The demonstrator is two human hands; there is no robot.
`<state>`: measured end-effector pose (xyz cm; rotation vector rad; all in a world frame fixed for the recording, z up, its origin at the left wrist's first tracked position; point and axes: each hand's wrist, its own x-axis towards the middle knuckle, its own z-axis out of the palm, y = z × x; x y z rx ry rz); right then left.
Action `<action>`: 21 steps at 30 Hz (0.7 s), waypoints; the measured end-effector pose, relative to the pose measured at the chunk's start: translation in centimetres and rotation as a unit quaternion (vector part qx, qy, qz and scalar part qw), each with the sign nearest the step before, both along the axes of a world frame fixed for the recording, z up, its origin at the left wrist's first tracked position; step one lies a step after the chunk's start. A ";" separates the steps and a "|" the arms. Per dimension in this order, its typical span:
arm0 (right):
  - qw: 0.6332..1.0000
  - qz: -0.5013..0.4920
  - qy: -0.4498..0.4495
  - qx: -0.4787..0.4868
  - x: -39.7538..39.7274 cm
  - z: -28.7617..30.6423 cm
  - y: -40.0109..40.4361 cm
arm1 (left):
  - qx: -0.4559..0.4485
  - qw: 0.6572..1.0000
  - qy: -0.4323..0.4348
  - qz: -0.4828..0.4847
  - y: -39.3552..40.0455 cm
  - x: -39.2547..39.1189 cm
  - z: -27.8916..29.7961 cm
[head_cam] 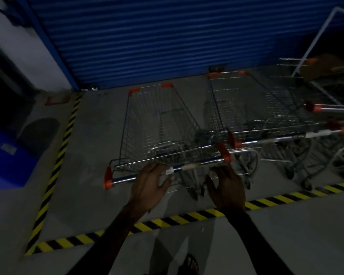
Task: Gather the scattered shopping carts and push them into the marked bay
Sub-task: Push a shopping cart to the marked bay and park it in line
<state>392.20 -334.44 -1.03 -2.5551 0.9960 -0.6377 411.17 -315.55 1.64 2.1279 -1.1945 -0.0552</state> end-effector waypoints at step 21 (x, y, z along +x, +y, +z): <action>0.892 -0.429 0.022 0.141 -17.3 1.9 19.5 | 0.048 0.915 0.002 -0.400 -0.5 -10.1 -3.4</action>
